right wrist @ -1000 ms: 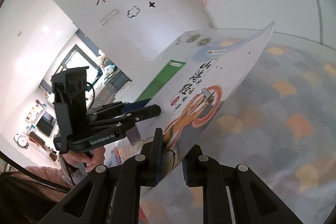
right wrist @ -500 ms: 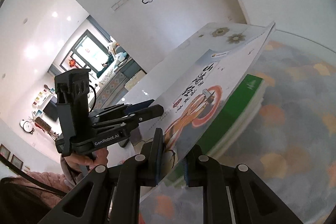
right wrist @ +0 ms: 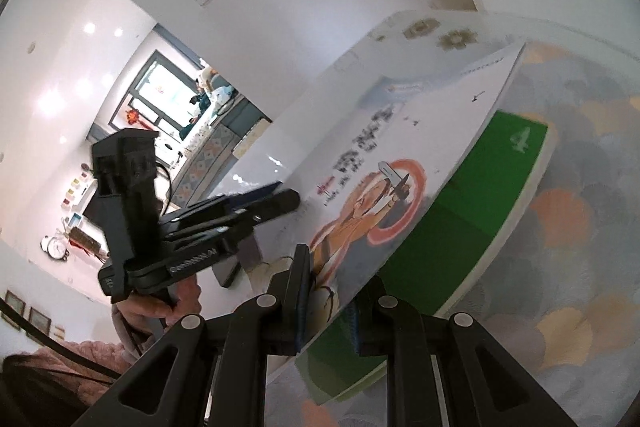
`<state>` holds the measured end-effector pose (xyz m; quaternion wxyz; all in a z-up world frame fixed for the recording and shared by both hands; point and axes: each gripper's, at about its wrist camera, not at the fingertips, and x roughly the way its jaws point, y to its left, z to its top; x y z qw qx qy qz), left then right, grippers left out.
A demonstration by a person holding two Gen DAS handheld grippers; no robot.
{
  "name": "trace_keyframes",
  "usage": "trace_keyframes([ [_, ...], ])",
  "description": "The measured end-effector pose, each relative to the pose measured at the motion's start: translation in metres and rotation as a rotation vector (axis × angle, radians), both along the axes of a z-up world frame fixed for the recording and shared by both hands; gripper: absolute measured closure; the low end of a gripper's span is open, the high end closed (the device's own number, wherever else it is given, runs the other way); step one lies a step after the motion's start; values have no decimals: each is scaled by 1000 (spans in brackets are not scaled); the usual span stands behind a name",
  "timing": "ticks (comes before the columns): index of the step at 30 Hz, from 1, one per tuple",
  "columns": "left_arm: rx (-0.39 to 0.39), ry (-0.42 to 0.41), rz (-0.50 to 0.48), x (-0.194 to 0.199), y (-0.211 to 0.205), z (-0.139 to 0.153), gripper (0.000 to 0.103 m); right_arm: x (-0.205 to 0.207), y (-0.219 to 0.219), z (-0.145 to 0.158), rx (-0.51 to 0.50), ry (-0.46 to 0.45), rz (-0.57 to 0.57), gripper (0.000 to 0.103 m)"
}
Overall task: Organize books
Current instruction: 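Carry the upright white book onto the book stack, then lay the white book flat on the stack and open both grippers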
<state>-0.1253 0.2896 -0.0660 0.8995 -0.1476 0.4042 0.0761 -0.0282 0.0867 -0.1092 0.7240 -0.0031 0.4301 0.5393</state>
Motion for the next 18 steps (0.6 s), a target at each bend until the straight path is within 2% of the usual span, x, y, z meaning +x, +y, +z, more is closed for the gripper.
trace_keyframes([
  [6, 54, 25, 12, 4, -6, -4, 76, 6, -3, -12, -19, 62, -45, 81],
  [9, 40, 35, 13, 7, -6, -5, 69, 7, -6, -10, 4, 104, -48, 68],
  [11, 48, 39, 12, 7, -7, -6, 68, 7, -9, -8, 34, 141, -55, 46],
  [13, 59, 45, 20, 7, -7, -6, 66, 6, -11, -4, 37, 143, -68, 36],
  [14, 61, 48, 24, 7, -7, -5, 65, 4, -11, -2, 32, 139, -70, 32],
  [18, 84, 65, 45, 6, -8, -5, 56, 0, -15, 2, 14, 145, -98, 29],
])
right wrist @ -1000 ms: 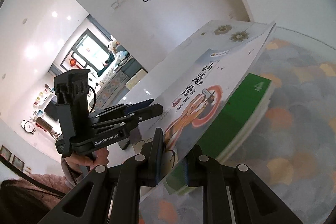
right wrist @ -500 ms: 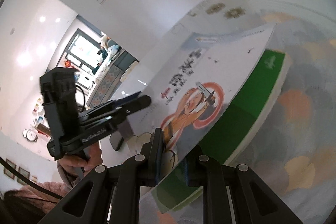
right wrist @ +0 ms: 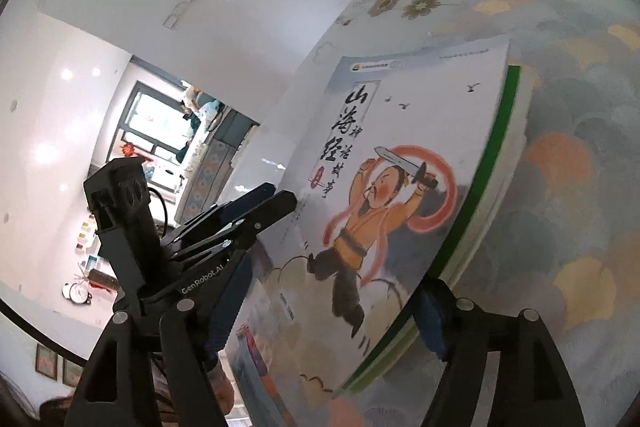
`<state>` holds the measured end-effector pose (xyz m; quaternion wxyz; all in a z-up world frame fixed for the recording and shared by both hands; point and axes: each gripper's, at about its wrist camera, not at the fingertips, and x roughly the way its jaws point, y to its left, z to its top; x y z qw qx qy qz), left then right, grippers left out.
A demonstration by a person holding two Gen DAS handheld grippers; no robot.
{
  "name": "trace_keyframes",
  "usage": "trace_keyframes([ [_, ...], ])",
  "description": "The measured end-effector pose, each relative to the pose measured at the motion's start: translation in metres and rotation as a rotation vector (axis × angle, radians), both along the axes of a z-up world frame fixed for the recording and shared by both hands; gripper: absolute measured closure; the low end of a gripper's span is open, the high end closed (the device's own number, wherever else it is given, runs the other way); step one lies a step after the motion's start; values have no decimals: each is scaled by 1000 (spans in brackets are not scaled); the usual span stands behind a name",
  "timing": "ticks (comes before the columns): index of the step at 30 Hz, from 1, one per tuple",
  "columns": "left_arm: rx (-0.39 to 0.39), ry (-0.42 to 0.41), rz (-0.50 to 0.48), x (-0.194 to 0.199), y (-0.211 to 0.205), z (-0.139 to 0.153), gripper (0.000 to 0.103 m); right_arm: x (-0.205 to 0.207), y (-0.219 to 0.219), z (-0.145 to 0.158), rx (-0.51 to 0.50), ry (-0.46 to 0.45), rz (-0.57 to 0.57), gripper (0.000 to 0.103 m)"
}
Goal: Organize books
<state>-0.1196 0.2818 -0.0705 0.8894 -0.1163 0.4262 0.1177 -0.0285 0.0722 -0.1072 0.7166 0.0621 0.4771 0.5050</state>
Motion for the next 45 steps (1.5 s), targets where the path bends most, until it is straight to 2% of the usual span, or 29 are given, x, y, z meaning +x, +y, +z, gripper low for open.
trace_keyframes([
  [4, 10, -9, 10, -5, -2, 3, 43, -4, -3, 0, -22, -7, -7, 29],
  [11, 27, -27, -1, -10, -11, 12, 41, -19, -5, -2, -57, -20, 19, 28],
  [15, 34, -31, -7, -13, -19, 16, 40, -21, -10, -6, -81, -26, -7, 29],
  [20, 28, -30, -6, -18, -30, 21, 28, -25, -32, -1, -86, -53, -70, 28],
  [23, 21, -26, -9, -18, -42, 26, 21, -38, -55, 18, -123, -152, -140, 28],
  [24, 21, -26, -17, -17, -48, 29, 21, -45, -63, 26, -168, -218, -187, 27],
  [26, 33, -31, -27, -16, -63, 35, 20, -64, -80, 44, -297, -392, -302, 13],
  [27, 46, -37, -28, -16, -71, 40, 20, -73, -86, 52, -334, -460, -341, 11],
  [29, 72, -57, -37, -17, -90, 50, 14, -94, -100, 66, -389, -580, -390, 9],
  [30, 75, -65, -45, -18, -100, 55, 3, -102, -104, 71, -400, -610, -397, 7],
  [31, 69, -82, -57, -20, -109, 60, 1, -111, -110, 76, -417, -635, -400, 0],
  [34, 62, -110, -92, -25, -134, 65, 1, -130, -121, 85, -466, -668, -408, 0],
  [37, 67, -94, -133, -24, -152, 61, 1, -145, -138, 88, -457, -687, -484, 0],
  [39, 67, -92, -154, -26, -162, 59, 1, -151, -150, 85, -443, -667, -508, 0],
  [42, 109, -106, -146, -36, -174, 57, 1, -157, -166, 74, -430, -628, -572, 0],
  [45, 118, -112, -154, -41, -179, 55, 1, -168, -184, 68, -348, -605, -645, 0],
])
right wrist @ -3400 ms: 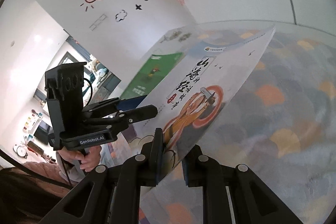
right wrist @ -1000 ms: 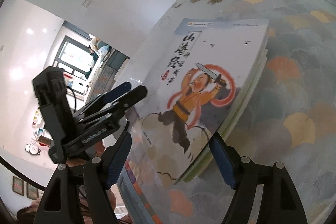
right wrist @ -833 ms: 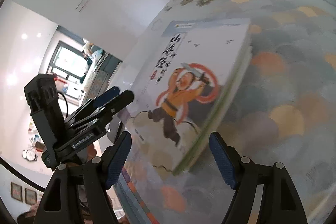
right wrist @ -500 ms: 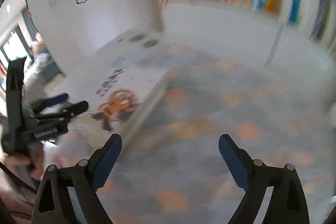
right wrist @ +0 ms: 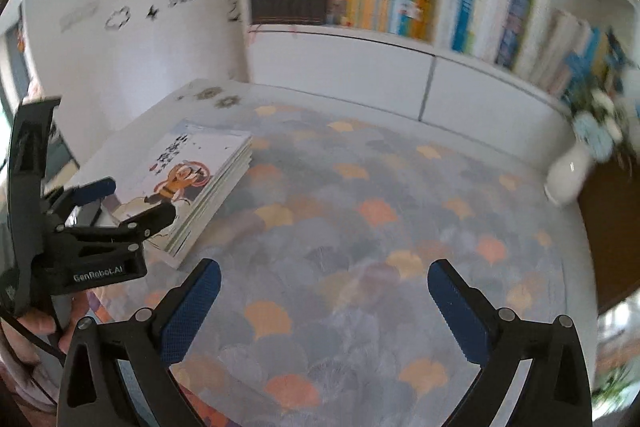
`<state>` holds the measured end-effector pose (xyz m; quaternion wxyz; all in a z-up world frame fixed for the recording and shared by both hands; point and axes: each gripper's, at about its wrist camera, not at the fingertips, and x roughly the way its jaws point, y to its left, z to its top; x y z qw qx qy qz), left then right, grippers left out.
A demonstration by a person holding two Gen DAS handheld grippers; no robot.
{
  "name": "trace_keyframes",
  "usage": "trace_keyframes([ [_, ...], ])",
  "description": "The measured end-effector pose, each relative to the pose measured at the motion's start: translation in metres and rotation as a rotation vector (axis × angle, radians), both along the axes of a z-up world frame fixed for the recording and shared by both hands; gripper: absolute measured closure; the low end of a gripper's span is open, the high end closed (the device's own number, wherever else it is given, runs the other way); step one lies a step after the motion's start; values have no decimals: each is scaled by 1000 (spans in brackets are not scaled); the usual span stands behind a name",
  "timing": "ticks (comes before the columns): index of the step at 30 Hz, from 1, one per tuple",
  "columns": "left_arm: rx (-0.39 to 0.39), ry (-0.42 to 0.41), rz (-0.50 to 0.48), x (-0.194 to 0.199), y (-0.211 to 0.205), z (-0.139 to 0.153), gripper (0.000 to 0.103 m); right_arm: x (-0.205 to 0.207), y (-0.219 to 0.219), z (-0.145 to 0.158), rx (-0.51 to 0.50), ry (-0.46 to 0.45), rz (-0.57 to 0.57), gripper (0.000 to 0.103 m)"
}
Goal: Organize books
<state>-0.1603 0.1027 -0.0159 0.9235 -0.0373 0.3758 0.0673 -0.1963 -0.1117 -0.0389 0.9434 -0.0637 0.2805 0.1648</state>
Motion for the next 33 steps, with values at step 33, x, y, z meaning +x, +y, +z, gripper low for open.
trace_keyframes([
  [33, -27, 101, 13, 28, 1, -35, 1, 49, 24, -30, -48, 41, -69, 0],
])
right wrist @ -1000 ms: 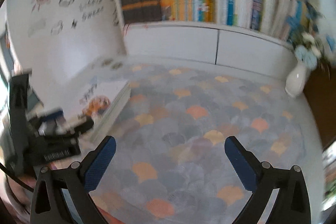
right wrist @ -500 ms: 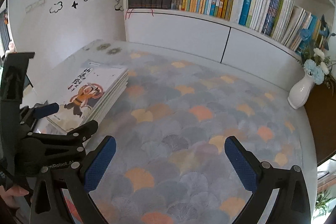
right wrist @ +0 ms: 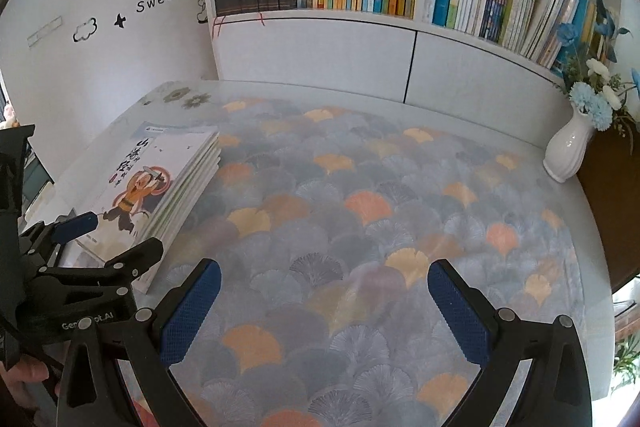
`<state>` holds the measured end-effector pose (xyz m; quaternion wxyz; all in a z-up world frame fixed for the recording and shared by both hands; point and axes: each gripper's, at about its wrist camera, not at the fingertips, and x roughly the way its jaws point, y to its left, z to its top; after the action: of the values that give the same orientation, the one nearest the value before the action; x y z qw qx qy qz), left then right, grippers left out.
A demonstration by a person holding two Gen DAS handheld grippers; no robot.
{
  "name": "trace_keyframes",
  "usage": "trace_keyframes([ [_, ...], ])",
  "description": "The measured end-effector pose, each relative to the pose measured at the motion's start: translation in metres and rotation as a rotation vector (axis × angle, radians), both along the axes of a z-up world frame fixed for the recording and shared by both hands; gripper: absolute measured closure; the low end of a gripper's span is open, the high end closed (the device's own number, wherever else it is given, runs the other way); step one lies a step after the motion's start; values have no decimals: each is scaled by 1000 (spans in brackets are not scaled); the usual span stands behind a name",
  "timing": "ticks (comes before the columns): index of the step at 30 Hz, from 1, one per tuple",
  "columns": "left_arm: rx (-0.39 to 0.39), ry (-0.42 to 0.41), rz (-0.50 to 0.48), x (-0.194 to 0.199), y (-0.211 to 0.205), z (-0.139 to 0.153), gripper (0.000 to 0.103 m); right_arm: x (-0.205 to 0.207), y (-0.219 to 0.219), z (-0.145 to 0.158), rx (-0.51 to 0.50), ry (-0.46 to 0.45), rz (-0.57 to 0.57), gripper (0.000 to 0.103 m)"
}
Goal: Organize books
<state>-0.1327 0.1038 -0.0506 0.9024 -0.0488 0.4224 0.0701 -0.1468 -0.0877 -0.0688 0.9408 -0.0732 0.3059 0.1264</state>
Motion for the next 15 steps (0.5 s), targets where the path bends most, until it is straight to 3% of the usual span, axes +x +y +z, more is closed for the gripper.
trace_keyframes([
  [15, -10, 1, -7, 3, 0, -2, 1, 2, -1, -3, 1, 10, -4, 0],
])
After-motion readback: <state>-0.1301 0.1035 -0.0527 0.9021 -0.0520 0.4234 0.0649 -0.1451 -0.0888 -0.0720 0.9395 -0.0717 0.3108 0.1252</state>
